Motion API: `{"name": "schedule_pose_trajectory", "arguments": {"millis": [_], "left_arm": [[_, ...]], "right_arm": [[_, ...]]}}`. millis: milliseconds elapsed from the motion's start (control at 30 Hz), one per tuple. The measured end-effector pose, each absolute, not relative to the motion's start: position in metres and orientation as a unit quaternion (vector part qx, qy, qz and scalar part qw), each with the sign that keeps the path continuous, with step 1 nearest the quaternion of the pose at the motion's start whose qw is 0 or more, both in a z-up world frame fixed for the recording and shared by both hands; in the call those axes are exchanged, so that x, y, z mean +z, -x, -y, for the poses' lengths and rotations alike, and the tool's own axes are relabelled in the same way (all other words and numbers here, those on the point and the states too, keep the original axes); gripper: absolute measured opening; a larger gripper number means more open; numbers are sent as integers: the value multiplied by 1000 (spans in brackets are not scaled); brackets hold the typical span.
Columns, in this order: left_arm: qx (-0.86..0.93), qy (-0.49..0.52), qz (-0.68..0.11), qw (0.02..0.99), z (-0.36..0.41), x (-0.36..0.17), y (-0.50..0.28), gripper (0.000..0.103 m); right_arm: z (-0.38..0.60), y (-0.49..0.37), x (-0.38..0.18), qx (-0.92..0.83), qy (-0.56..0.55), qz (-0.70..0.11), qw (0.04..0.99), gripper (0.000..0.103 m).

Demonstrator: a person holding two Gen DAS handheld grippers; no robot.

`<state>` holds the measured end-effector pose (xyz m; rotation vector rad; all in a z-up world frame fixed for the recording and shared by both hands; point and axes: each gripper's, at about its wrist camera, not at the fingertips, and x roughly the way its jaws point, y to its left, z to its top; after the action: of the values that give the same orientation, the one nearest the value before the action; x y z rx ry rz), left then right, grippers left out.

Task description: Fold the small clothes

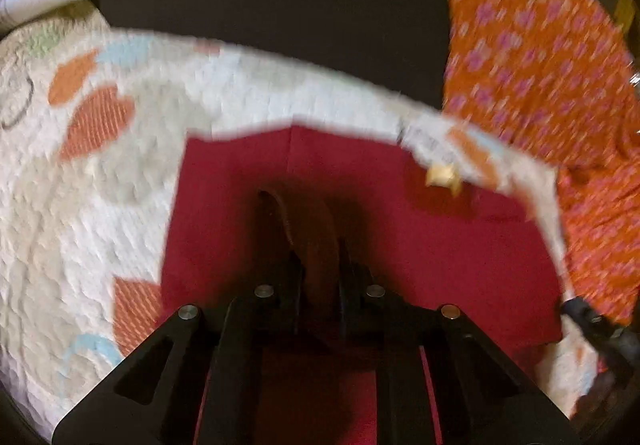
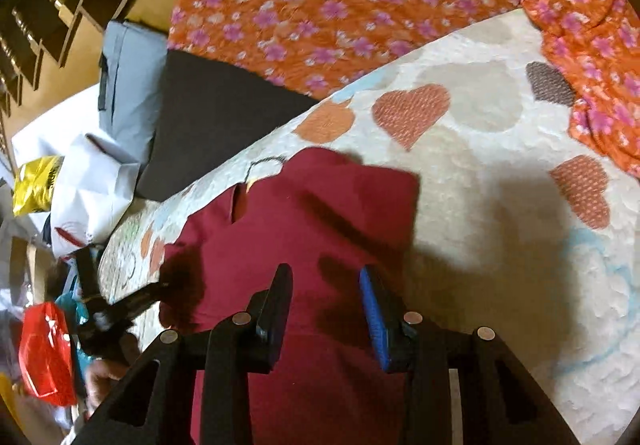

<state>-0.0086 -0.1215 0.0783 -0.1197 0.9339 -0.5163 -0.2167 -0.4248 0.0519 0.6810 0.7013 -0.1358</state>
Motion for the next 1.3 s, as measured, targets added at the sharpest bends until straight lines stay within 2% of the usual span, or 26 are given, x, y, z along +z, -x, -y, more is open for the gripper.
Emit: {"name": "schedule_pose_trajectory", "arguments": {"millis": [133, 300, 467, 533, 633, 700, 800, 900, 933, 1000, 1033, 1100, 1133, 1167, 1300], "left_arm": [[-235, 87, -420, 873, 84, 104, 11, 12], [-201, 112, -451, 862, 58, 81, 9, 12], [-192, 102, -468, 856, 67, 59, 9, 12], [-192, 96, -465, 859, 70, 60, 8, 12], [-193, 102, -449, 866, 67, 66, 9, 12], [-194, 104, -444, 869, 64, 65, 6, 12], [-178, 67, -469, 862, 77, 47, 3, 12], [-178, 24, -472, 863, 85, 36, 7, 13], [-180, 28, -469, 864, 81, 40, 9, 17], [-179, 45, -473, 861, 73, 44, 10, 26], [-179, 57, -479, 857, 67, 46, 12, 27], [-178, 62, -480, 857, 60, 53, 19, 32], [-177, 60, -477, 859, 56, 58, 25, 33], [-177, 58, -474, 861, 51, 63, 32, 33], [-197, 52, -469, 859, 41, 80, 66, 37]], "right_arm": [[430, 214, 66, -79, -300, -332, 891, 33], [435, 199, 65, -94, -285, -346, 889, 35], [441, 169, 41, -97, -295, -374, 874, 43], [444, 153, 30, -93, -299, -388, 867, 43], [442, 140, 32, -88, -273, -386, 877, 22], [437, 142, 52, -104, -231, -359, 898, 12], [430, 137, 59, -153, -149, -351, 912, 11], [443, 125, 34, -163, -167, -383, 894, 11], [448, 128, 34, -161, -179, -382, 892, 11], [452, 140, 44, -157, -200, -373, 892, 14], [452, 149, 52, -156, -212, -366, 892, 20], [447, 171, 67, -164, -220, -357, 893, 35], [442, 186, 73, -161, -220, -356, 894, 48], [436, 193, 74, -155, -219, -362, 893, 50], [410, 211, 50, -110, -215, -416, 877, 50]]}}
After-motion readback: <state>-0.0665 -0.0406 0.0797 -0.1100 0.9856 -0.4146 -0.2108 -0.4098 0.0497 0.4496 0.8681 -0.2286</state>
